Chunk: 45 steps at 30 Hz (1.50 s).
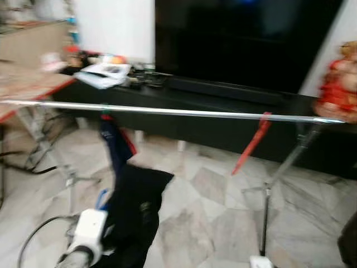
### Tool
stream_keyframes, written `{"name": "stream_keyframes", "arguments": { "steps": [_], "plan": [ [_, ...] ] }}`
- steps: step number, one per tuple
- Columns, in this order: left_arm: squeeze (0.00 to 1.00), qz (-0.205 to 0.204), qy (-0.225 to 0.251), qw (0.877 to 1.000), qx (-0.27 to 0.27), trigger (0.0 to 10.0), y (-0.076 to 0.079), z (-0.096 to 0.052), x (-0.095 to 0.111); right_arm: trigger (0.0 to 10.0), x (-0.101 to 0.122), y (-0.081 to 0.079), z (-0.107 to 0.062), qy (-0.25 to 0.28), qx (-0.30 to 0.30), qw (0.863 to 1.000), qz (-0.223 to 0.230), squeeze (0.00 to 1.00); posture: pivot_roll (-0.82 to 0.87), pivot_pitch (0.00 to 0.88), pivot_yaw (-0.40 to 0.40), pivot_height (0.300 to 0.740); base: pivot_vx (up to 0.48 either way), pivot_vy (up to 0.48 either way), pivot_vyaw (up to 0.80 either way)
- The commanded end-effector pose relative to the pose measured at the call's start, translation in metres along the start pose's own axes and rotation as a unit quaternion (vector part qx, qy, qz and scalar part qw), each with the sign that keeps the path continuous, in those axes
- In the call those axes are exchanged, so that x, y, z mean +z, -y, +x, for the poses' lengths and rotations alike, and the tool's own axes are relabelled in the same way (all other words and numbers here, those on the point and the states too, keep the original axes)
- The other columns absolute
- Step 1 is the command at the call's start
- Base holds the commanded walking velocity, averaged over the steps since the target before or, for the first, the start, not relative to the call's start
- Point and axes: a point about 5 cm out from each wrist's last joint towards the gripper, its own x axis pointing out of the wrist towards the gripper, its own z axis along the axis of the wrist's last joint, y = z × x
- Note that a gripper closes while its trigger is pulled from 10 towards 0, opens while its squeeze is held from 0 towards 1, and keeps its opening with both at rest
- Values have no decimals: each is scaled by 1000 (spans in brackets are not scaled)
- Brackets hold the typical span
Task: Hang hanger
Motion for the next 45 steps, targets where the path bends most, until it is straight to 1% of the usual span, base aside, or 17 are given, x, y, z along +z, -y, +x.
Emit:
{"name": "stream_keyframes", "arguments": {
  "steps": [1, 17, 27, 32, 35, 41, 45],
  "plan": [
    [0, 1, 28, 1000, -13, 10000, 8, 4, 13, 10000, -16, 14, -4, -26, -18, 999, 1, 0, 98, 0, -16, 740, 379, 0, 0],
    [0, 5, 29, 999, -27, 10000, 13, 5, 13, 10000, -17, 16, -4, -31, -15, 999, -14, 0, 103, 0, -22, 740, 378, 0, 0],
    [0, 9, 27, 999, -34, 10000, 13, 4, 13, 10000, -18, 16, -4, -33, -15, 999, -18, 0, 103, 0, -21, 740, 379, 0, 0],
    [0, 14, 24, 998, -56, 10000, 17, 5, 13, 10000, -18, 16, -4, -32, -16, 999, -18, 0, 99, 0, -20, 740, 372, 0, 0],
    [0, 25, 14, 997, -77, 10000, 21, 5, 10, 10000, -17, 17, -4, -32, -16, 999, -19, 0, 99, 0, -20, 740, 85, 0, 0],
    [0, 34, 21, 995, -89, 10000, 18, 3, 13, 10000, -16, 16, -4, -32, -16, 999, -21, 0, 105, 0, -24, 740, 0, 0, 0],
    [0, 62, 25, 990, -128, 10000, 20, 3, 19, 10000, -16, 16, -4, -31, -15, 999, -23, 0, 108, 0, -27, 740, 0, 0, 0]
  ]
}}
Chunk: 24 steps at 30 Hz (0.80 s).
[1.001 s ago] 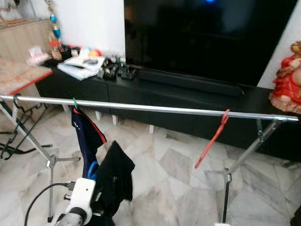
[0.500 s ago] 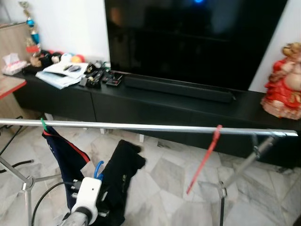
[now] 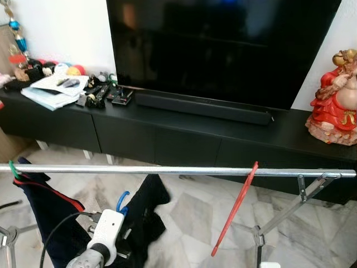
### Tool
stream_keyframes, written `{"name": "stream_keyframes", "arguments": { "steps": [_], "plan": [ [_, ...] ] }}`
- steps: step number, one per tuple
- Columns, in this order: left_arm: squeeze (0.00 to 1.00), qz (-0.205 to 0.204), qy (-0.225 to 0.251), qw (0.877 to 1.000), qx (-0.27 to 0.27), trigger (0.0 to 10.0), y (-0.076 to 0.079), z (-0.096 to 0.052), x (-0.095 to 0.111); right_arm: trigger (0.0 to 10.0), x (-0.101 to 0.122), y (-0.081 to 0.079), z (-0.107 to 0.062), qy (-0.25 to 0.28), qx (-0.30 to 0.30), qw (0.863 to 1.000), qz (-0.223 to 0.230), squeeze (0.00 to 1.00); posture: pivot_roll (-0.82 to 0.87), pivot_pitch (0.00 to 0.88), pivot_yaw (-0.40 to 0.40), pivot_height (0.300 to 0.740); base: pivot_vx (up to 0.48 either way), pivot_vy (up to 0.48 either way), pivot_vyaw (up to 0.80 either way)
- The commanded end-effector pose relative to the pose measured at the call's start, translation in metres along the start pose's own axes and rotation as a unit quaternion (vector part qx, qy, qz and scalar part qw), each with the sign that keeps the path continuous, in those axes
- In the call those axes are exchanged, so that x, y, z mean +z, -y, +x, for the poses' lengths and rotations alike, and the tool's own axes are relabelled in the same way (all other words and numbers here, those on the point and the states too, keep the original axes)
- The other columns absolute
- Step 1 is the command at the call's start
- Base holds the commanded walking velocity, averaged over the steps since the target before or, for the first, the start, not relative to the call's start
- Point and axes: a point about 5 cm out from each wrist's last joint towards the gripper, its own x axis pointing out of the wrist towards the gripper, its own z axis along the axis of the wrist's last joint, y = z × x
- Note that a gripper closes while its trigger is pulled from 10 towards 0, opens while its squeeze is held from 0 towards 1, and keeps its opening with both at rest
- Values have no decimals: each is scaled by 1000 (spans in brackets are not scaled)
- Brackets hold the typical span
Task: Hang hanger
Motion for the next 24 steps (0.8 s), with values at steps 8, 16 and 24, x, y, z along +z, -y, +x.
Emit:
{"name": "stream_keyframes", "arguments": {
  "steps": [8, 16, 24],
  "plan": [
    [0, 95, 45, 993, -49, 10000, -5, 12, 39, 10000, -4, 3, -1, -8, -2, 1000, -2, 0, 101, 0, -25, 740, 0, 0, 0],
    [0, 89, 88, 992, -30, 10000, -14, 29, 68, 10000, -4, 2, -1, -8, -2, 1000, -3, 0, 95, 0, -36, 740, 0, 0, 0],
    [0, 66, 96, 993, -10, 10000, -17, 37, 79, 10000, -4, 3, -1, -8, -2, 1000, -5, 0, 86, 0, -36, 740, 0, 0, 0]
  ]
}}
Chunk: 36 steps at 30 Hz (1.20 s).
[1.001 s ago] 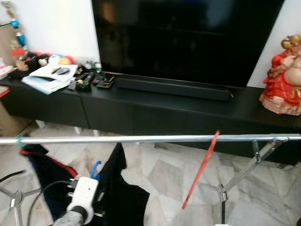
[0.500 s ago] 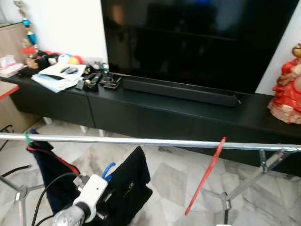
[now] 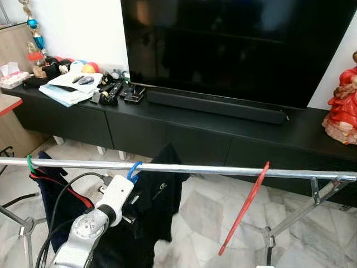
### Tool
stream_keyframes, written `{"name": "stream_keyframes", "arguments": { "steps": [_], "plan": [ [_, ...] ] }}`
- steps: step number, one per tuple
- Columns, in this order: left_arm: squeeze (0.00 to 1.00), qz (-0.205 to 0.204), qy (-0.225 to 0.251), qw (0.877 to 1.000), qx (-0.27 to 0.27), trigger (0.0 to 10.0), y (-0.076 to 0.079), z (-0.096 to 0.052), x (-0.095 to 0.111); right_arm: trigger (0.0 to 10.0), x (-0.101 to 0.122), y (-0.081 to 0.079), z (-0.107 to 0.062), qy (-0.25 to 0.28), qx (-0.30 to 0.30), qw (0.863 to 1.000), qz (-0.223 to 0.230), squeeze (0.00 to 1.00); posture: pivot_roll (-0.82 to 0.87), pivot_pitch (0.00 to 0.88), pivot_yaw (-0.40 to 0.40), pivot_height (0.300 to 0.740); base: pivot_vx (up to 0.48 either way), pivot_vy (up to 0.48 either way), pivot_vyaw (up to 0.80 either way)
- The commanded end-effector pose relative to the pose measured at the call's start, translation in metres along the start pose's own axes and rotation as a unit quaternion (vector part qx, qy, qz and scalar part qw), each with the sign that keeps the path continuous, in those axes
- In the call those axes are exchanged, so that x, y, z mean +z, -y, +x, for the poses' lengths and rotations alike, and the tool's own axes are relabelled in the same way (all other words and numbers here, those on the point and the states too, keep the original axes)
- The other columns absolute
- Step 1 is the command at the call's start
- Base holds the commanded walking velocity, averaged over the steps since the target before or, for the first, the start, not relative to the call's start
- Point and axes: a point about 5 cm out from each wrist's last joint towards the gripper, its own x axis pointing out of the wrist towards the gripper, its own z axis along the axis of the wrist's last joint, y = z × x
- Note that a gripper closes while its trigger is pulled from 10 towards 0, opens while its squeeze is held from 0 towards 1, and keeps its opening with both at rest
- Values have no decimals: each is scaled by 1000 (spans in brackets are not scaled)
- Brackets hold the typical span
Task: Hang hanger
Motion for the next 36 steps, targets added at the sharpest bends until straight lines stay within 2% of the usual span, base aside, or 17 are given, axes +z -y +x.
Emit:
{"name": "stream_keyframes", "arguments": {
  "steps": [1, 8, 13, 18, 23, 29, 34, 35, 36],
  "plan": [
    [0, -13, 15, 1000, 21, 10000, -6, 3, 8, 10000, 0, 1, 0, -3, -1, 1000, -4, 0, 85, 0, -37, 740, 0, 0, 0],
    [0, -51, 4, 998, 48, 10000, -5, 11, 10, 10000, 1, 1, 0, -4, 0, 1000, -7, 0, 86, 0, -38, 740, 0, 0, 0],
    [0, -61, -2, 997, 48, 10000, -2, 15, 11, 10000, 1, 1, 0, -4, 1, 1000, -8, 0, 83, 0, -37, 740, 0, 0, 0],
    [0, -56, -51, 996, 53, 10000, 0, 19, 3, 10000, 1, 1, 0, -6, 1, 1000, -9, 0, 81, 0, -35, 740, 0, 0, 0],
    [0, -64, -111, 990, 59, 10000, 2, 16, -13, 10000, 0, 1, 0, -8, 2, 1000, -10, 0, 84, 0, -35, 740, 0, 0, 0],
    [0, -76, -119, 989, 51, 10000, 8, 14, -15, 10000, -1, 1, 0, -9, 2, 1000, -10, 0, 82, 0, -32, 740, 0, 0, 0],
    [0, -92, -92, 990, 45, 10000, 11, 14, -8, 10000, -1, 1, 0, -10, 3, 1000, -10, 0, 84, 0, -32, 740, 0, 0, 0],
    [110, -91, -85, 991, 46, 10000, 11, 14, -6, 10000, -1, 1, 0, -10, 3, 1000, -11, 0, 84, 0, -33, 740, 0, 0, 0],
    [290, -90, -74, 992, 51, 10000, 11, 14, -4, 10000, -1, 1, 0, -10, 3, 1000, -10, 0, 85, 0, -33, 740, 0, 0, 0]
  ]
}}
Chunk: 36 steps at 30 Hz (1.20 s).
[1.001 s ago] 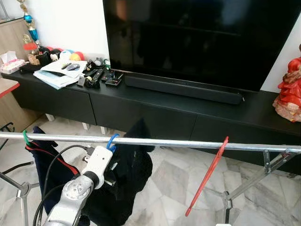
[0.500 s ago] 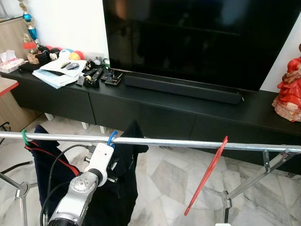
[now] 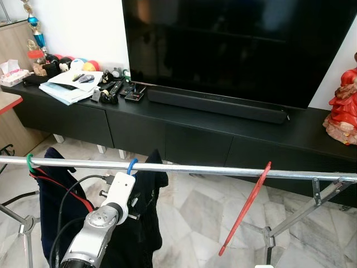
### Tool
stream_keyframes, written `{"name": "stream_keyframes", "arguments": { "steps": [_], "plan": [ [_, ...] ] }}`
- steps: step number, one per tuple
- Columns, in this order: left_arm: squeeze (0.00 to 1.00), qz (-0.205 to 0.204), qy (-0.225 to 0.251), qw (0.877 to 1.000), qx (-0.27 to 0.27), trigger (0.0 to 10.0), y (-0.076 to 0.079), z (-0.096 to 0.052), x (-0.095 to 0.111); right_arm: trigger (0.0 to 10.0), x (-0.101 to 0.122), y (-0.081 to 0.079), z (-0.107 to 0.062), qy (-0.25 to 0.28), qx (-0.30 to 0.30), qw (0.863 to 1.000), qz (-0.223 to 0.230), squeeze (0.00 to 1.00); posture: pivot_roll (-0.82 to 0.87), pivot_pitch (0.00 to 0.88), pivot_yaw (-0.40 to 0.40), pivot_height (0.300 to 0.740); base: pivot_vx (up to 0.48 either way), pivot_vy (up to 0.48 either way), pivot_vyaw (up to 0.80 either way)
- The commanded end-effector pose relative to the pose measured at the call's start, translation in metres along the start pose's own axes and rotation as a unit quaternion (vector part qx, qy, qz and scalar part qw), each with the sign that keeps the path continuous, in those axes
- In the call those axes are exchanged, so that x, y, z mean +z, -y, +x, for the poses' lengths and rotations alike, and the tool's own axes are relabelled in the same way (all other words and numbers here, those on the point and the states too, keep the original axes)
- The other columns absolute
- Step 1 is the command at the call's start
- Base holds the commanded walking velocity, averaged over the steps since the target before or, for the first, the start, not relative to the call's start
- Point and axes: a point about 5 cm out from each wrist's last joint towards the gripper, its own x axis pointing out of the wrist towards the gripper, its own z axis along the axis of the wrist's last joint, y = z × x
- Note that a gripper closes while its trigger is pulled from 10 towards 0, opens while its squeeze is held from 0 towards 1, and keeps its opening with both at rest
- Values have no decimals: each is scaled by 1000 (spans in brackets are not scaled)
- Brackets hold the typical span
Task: Hang hanger
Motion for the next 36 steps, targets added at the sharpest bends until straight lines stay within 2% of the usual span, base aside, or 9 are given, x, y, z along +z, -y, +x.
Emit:
{"name": "stream_keyframes", "arguments": {
  "steps": [1, 2, 10, 18, 26, 27, 28, 29, 36],
  "plan": [
    [675, -4, 18, 1000, 1, 10000, 2, -2, 3, 10000, -2, 1, 0, -6, -1, 1000, -1, 0, 85, 0, -33, 740, 0, 0, 0],
    [1000, -12, 25, 1000, 8, 10000, 1, -2, 4, 10000, -2, 1, 0, -6, 0, 1000, -2, 0, 86, 0, -34, 740, 0, 0, 0],
    [1000, -27, 47, 998, 14, 10000, 3, -7, 9, 10000, -2, 2, 0, -6, 0, 1000, -3, 0, 86, 0, -37, 740, 0, 0, 0],
    [1000, -13, 81, 996, 32, 10000, -2, -19, 17, 10000, -4, 2, -1, -7, 1, 1000, -5, 0, 92, 0, -38, 740, 0, 0, 0],
    [1000, -15, 139, 987, 74, 10000, -6, -58, 19, 10000, -5, 3, -1, -9, 1, 1000, -7, 0, 105, 0, -42, 740, 0, 0, 0],
    [851, -18, 145, 986, 81, 10000, -7, -62, 19, 10000, -5, 3, -1, -9, 2, 1000, -7, 0, 108, 0, -43, 740, 0, 0, 0],
    [494, -22, 148, 985, 88, 10000, -9, -65, 17, 10000, -5, 3, -1, -10, 2, 1000, -8, 0, 108, 0, -43, 740, 0, 0, 0],
    [0, -25, 148, 983, 105, 10000, -13, -71, 11, 10000, -5, 4, -1, -10, 2, 1000, -9, 0, 112, 0, -46, 740, 0, 0, 0],
    [0, -42, 143, 979, 136, 10000, -19, -80, -4, 10000, -5, 5, -1, -11, 4, 1000, -18, 0, 113, 0, -47, 740, 0, 0, 0]
  ]
}}
